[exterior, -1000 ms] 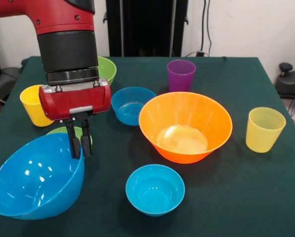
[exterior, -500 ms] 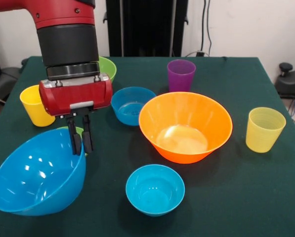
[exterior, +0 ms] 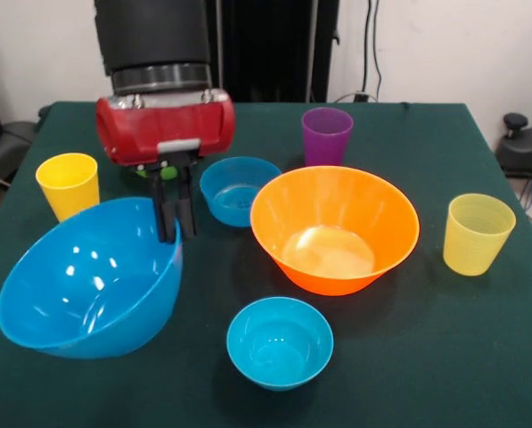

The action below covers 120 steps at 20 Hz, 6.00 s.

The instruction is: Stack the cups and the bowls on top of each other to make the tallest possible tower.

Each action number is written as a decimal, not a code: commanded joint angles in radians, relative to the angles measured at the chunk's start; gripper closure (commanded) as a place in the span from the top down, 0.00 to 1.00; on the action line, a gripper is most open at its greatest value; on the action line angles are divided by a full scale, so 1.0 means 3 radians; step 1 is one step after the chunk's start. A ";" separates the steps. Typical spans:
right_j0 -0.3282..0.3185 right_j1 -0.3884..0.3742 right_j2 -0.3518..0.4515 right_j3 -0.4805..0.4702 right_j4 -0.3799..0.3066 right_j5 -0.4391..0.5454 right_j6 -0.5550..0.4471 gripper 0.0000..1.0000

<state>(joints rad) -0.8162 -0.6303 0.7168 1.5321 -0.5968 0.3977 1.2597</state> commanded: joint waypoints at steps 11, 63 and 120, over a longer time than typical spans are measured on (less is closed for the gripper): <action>0.0496 -0.0490 -0.0515 0.0320 0.0350 0.0482 0.0526 0.00; 0.1844 -0.0753 -0.1796 0.0746 0.0683 0.0125 0.1744 0.00; 0.2788 0.0067 -0.2553 -0.0050 0.0984 -0.0193 0.2474 0.00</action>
<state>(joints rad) -0.0075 -0.6297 -0.0642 1.5716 -0.3205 0.3827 1.8418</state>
